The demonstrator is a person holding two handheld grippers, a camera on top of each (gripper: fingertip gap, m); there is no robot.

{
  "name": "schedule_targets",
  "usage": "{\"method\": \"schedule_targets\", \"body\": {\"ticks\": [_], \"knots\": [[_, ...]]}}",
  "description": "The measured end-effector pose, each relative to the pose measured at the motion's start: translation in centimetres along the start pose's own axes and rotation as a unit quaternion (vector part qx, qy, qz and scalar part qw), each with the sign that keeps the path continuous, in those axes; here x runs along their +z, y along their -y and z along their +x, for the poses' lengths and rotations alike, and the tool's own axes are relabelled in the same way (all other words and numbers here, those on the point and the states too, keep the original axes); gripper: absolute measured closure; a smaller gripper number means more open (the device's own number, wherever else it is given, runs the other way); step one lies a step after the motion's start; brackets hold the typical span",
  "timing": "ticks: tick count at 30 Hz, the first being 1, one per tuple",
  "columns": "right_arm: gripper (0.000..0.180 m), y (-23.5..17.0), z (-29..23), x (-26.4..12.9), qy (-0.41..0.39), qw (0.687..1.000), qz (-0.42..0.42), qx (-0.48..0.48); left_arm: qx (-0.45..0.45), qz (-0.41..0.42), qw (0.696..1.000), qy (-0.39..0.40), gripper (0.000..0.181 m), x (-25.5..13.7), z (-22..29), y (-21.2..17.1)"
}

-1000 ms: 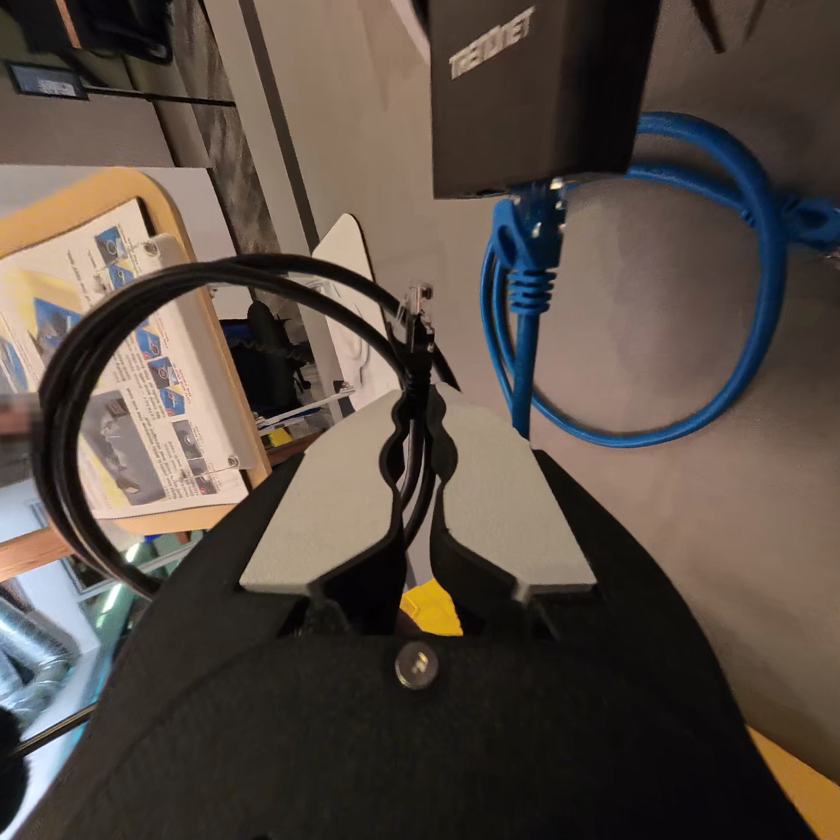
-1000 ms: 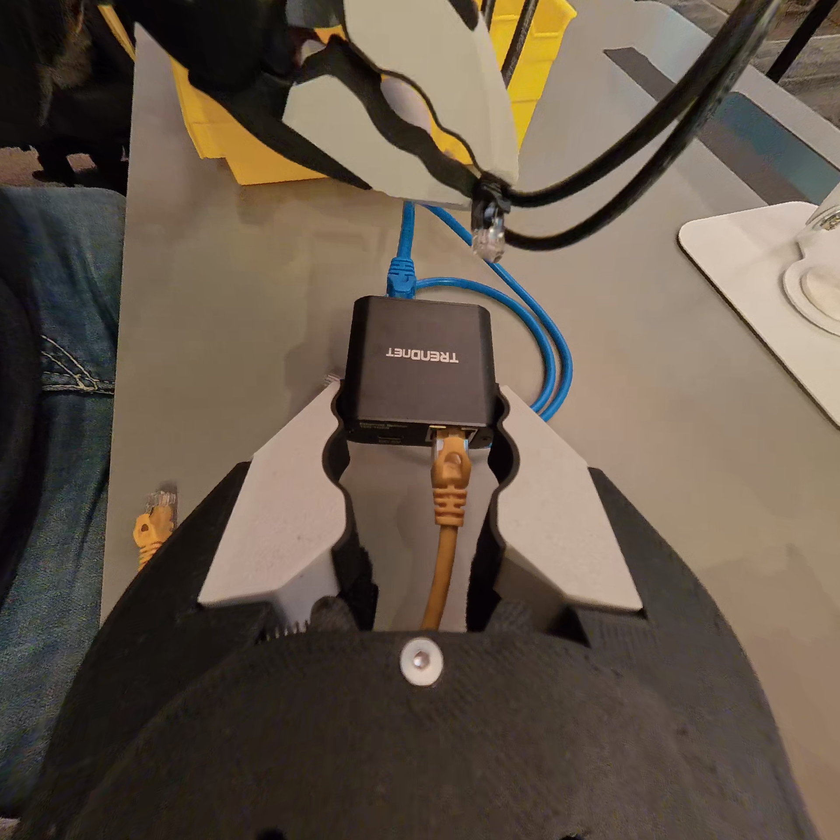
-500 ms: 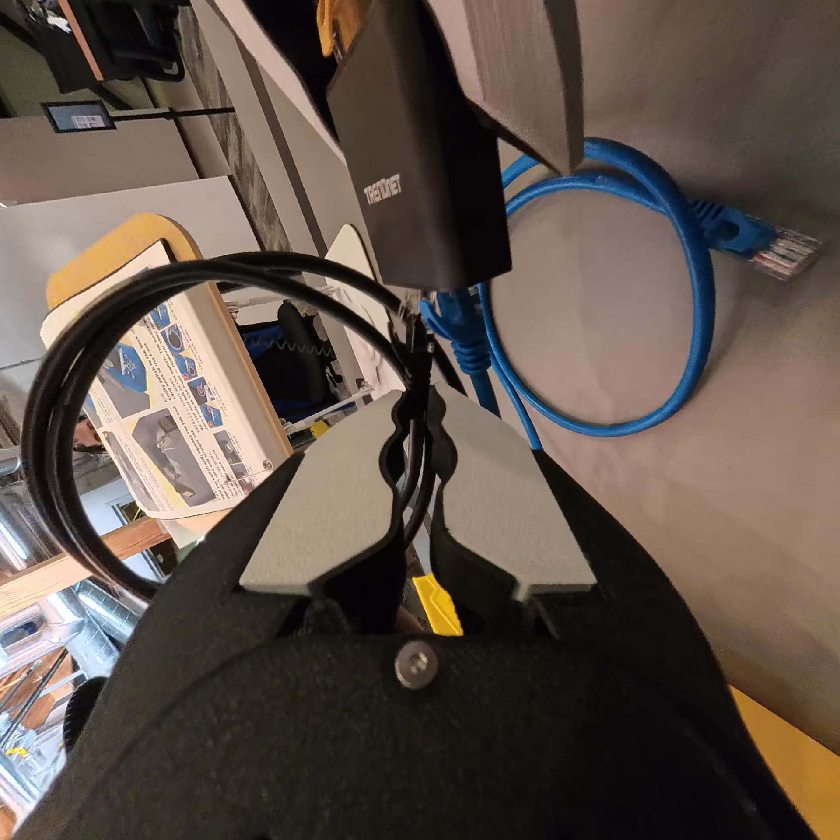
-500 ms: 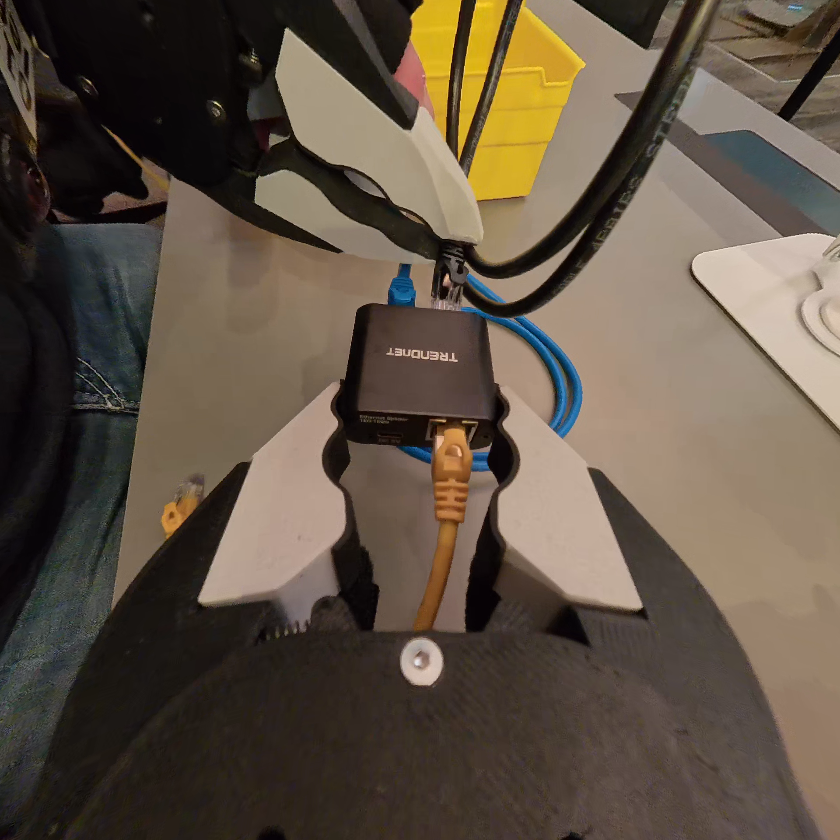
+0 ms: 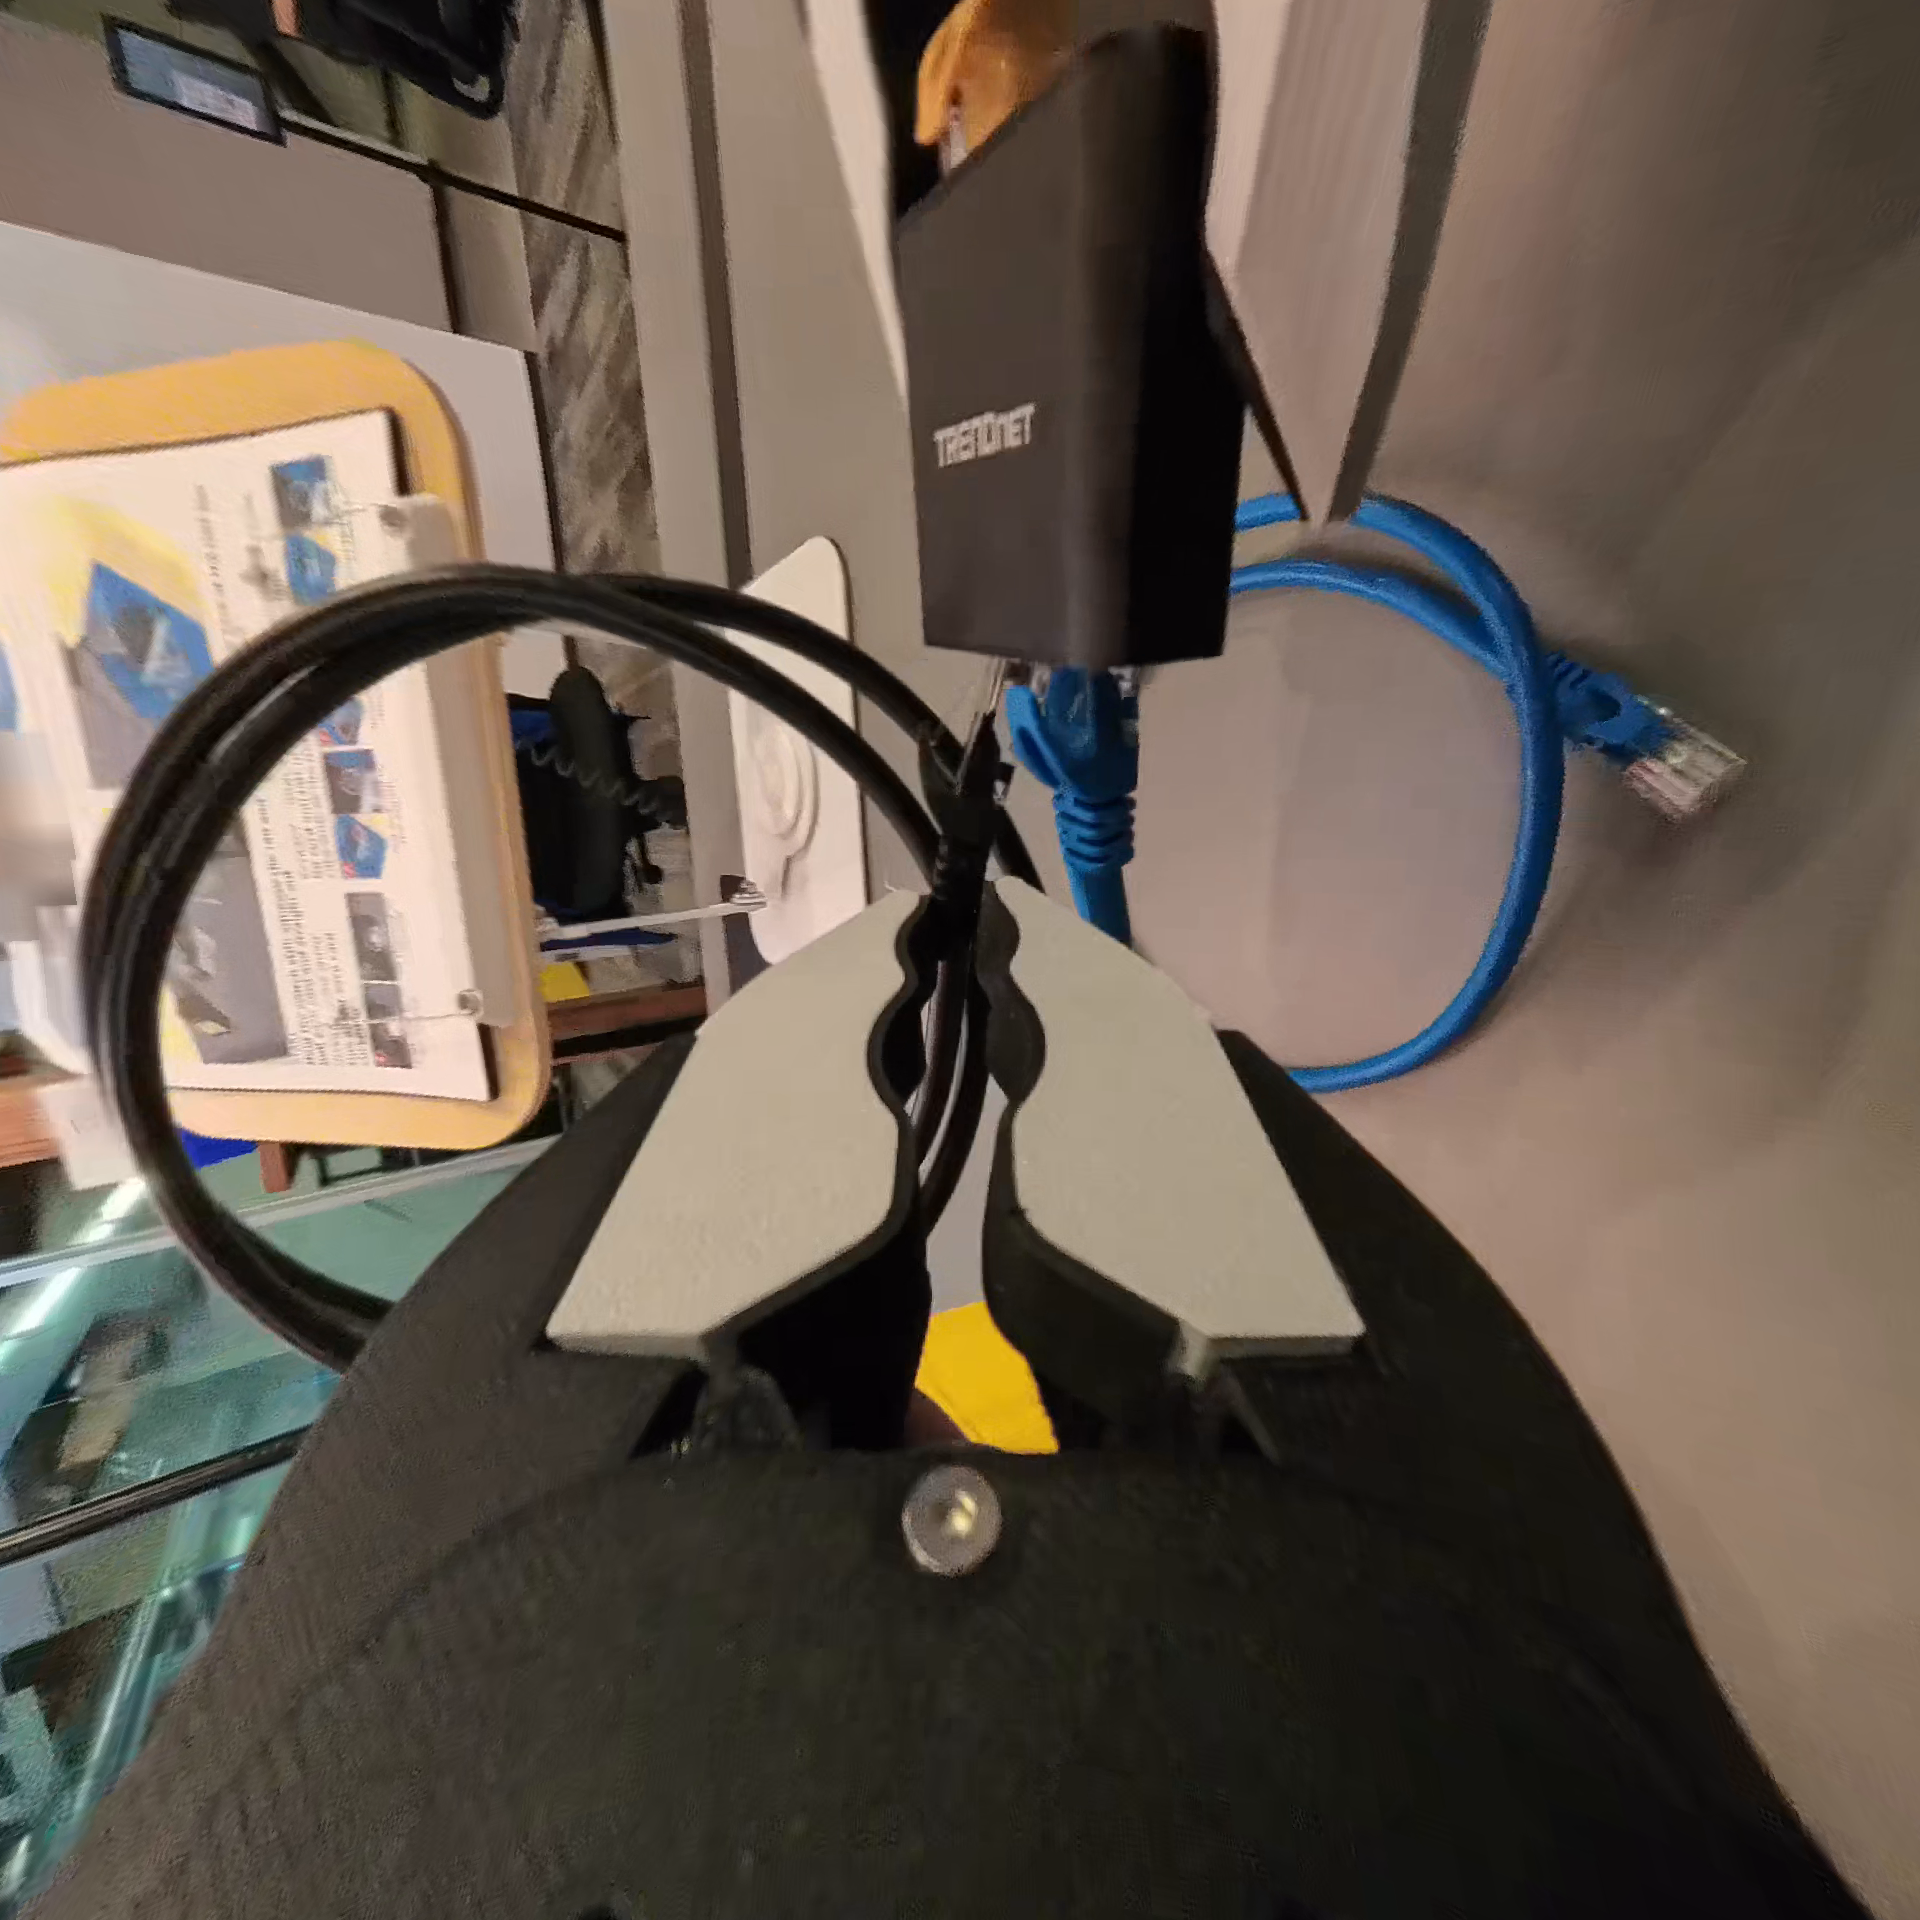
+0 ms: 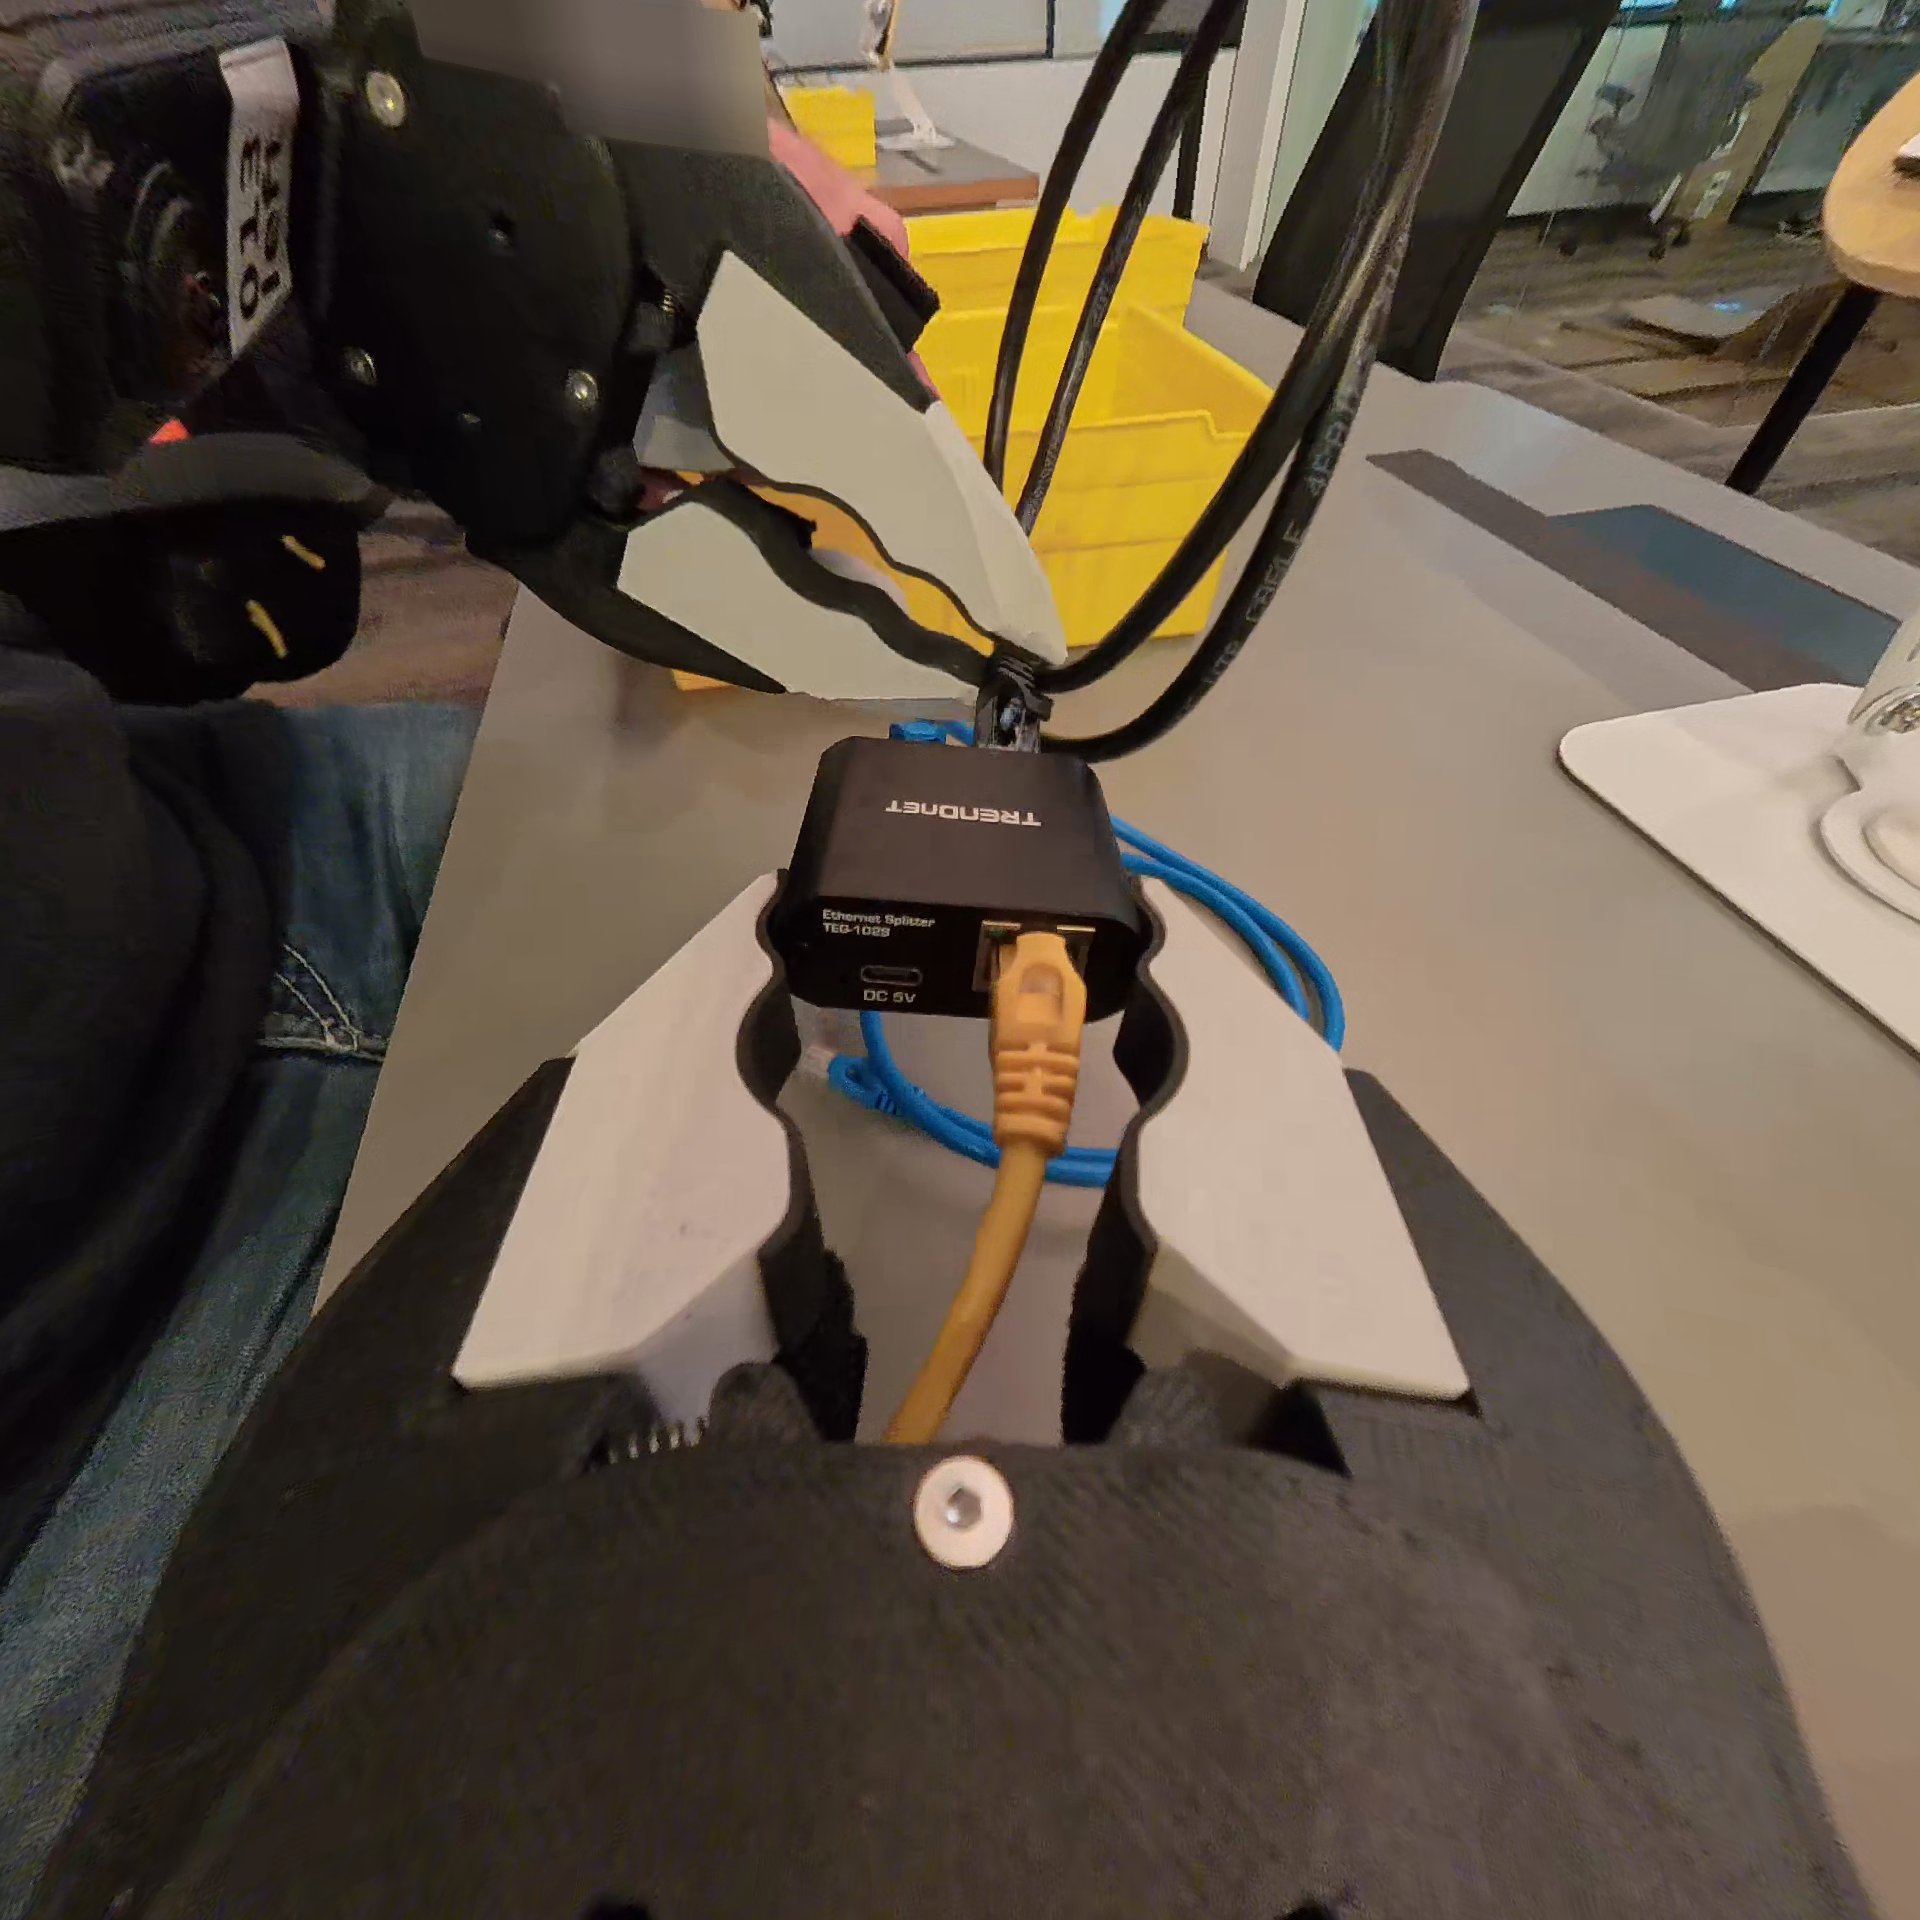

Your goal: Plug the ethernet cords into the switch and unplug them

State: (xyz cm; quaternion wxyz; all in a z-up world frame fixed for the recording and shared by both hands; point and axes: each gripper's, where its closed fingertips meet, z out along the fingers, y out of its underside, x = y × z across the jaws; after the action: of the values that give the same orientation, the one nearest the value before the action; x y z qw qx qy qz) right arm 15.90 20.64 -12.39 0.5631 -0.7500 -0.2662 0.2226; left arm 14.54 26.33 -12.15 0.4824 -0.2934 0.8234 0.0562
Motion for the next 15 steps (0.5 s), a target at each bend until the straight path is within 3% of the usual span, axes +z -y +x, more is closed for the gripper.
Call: {"method": "schedule_targets", "body": {"ticks": [4, 7, 15], "knots": [[0.119, 0.8, -0.2, -0.4, 0.012, 0.999, 0.033, 0.003, -0.009, 0.012, 1.0, 0.006, 0.174, -0.2, 0.2, 0.5], [0.119, 0.3, -0.2, -0.2, 0.008, 1.0, 0.01, -0.006, -0.003, 0.009, 1.0, -0.002, 0.174, 0.0, 0.5, 0.2], [0.119, -5.3, -0.8, 0.9, 0.004, 0.984, -0.179, -0.012, 0.058, -0.03, 0.997, -0.044, 0.174, 1.1, 4.0, -0.7]]}}
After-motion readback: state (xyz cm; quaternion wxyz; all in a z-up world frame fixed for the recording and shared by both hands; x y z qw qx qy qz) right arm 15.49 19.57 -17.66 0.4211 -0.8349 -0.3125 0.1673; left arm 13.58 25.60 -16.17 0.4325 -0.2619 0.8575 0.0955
